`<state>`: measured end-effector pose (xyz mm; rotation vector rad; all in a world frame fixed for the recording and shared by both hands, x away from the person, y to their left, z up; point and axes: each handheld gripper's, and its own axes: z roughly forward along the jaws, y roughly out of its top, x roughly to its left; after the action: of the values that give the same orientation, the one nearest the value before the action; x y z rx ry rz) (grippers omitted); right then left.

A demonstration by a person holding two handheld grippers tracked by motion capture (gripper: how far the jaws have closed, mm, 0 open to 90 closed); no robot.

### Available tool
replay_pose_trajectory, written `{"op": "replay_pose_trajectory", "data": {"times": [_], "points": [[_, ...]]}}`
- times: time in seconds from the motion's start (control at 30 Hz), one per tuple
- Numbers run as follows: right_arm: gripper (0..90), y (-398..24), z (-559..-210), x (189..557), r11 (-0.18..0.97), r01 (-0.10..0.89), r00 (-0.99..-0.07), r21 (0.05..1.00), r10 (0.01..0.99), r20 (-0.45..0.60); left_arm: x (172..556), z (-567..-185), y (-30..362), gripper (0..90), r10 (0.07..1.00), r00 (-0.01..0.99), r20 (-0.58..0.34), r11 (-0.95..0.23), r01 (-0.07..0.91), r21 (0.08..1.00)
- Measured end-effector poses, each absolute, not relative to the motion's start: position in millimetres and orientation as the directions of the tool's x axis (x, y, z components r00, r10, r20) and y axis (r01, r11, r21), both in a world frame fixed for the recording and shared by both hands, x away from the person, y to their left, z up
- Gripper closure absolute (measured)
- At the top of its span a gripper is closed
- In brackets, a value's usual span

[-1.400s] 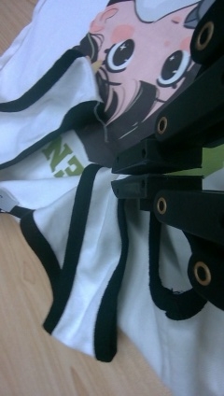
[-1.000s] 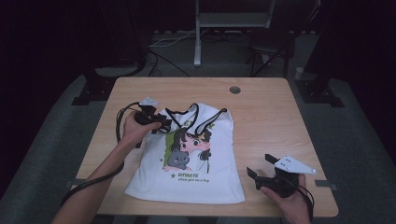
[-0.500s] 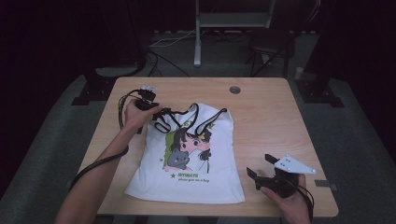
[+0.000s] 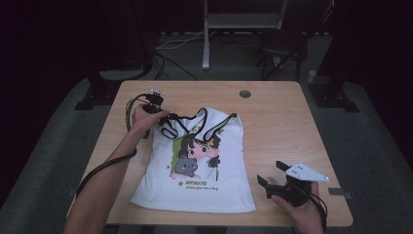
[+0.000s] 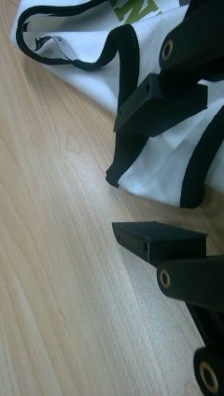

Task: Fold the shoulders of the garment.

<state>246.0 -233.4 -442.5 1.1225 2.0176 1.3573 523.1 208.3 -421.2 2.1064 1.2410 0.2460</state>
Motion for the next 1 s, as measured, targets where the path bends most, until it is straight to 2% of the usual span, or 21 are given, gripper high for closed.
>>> {"op": "replay_pose_trajectory", "data": {"times": [0.17,0.3,0.47,0.67,1.0], "points": [[13.3,-234,-442,246,0.179,0.372,-0.561,0.911,0.825,0.067,523,-423,208,57.5,0.832,0.526,-0.177,-0.313,0.708,0.634],[13.3,-233,-442,246,0.184,0.373,-0.563,0.909,0.824,0.064,521,-423,207,69.5,0.825,0.542,-0.16,-0.334,0.697,0.635],[13.2,-233,-442,246,0.184,0.37,-0.564,0.91,0.823,0.063,519,-422,209,83.1,0.822,0.537,-0.187,-0.312,0.701,0.642],[13.2,-233,-442,246,0.185,0.37,-0.565,0.91,0.822,0.063,517,-400,213,86.8,0.814,0.546,-0.197,-0.283,0.67,0.686],[13.3,-233,-442,246,0.189,0.37,-0.565,0.91,0.823,0.059,514,-332,203,87.2,0.794,0.598,-0.106,-0.298,0.535,0.79]]}}
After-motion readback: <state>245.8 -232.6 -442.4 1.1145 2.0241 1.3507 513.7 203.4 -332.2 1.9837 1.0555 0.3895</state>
